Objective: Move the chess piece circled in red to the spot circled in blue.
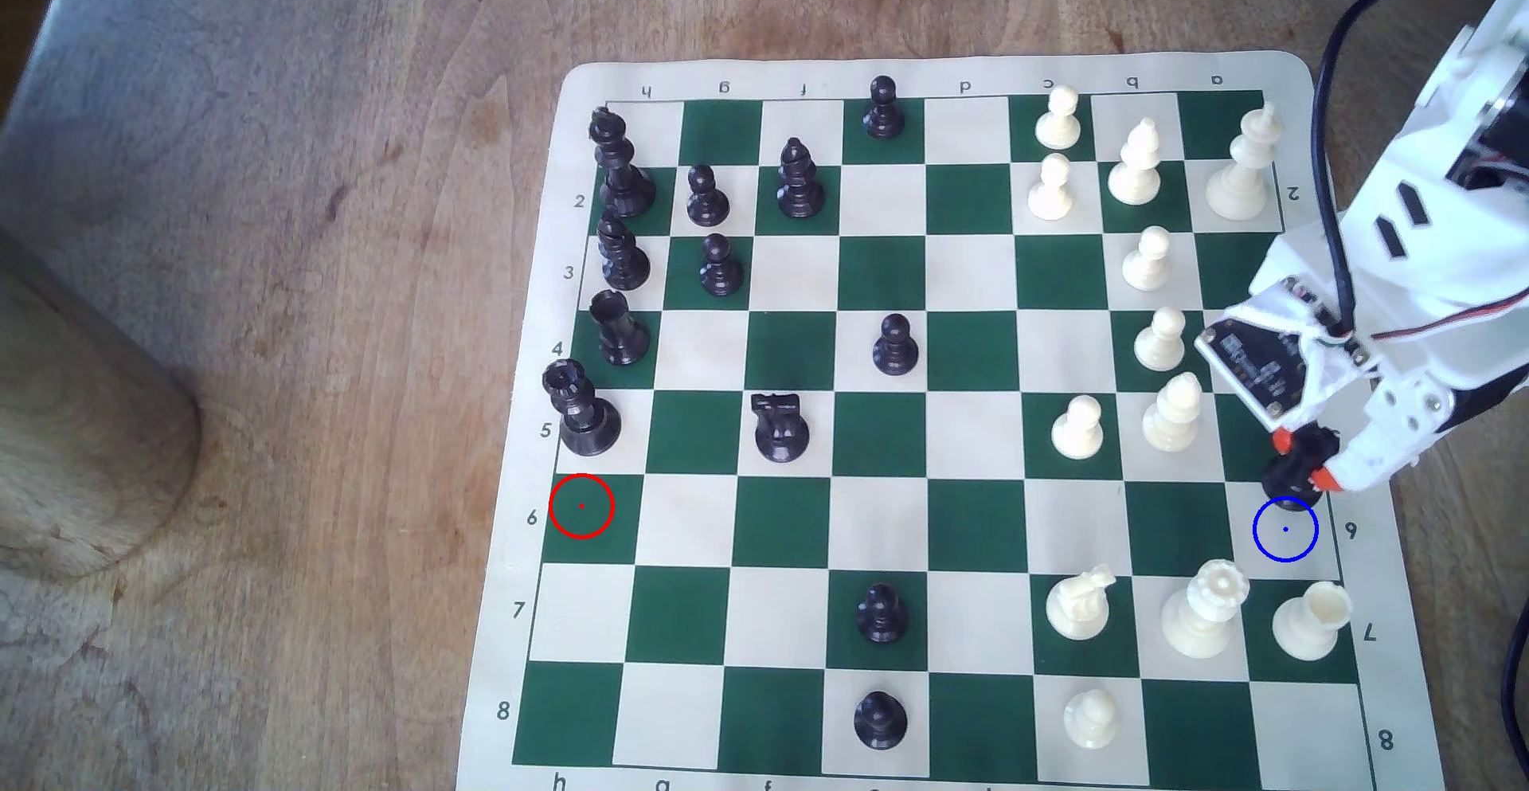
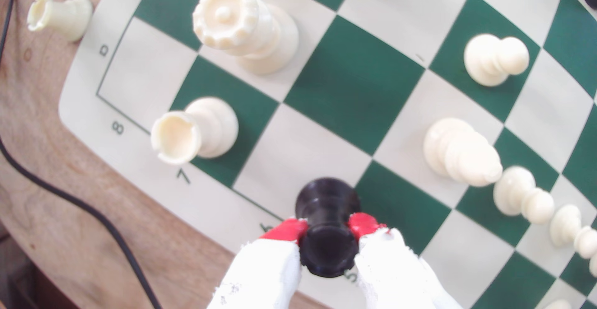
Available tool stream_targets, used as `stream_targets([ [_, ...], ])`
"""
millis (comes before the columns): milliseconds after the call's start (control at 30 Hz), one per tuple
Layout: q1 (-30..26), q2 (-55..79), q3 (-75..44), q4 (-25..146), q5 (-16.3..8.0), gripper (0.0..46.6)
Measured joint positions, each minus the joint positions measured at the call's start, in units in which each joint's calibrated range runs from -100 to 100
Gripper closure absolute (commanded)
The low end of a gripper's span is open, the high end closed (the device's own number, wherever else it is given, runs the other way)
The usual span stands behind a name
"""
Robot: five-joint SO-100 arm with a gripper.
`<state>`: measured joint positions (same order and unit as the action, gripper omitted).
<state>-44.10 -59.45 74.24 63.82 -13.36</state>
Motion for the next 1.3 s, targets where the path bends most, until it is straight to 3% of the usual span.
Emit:
stream_targets([
  [800,0.59,9.22,0.00,-7.97,0.20,45.4],
  [1067,-2.21,11.90,-1.63,-7.97,-0.73,45.1],
  [1100,-2.51,11.90,-1.72,-7.97,-0.83,44.4],
  [1133,-2.58,11.90,-1.72,-7.97,-0.83,37.6],
  [1167,-2.58,11.90,-1.72,-7.97,-0.83,34.8],
  [1300,-1.77,11.90,-1.72,-7.97,-1.76,31.1],
])
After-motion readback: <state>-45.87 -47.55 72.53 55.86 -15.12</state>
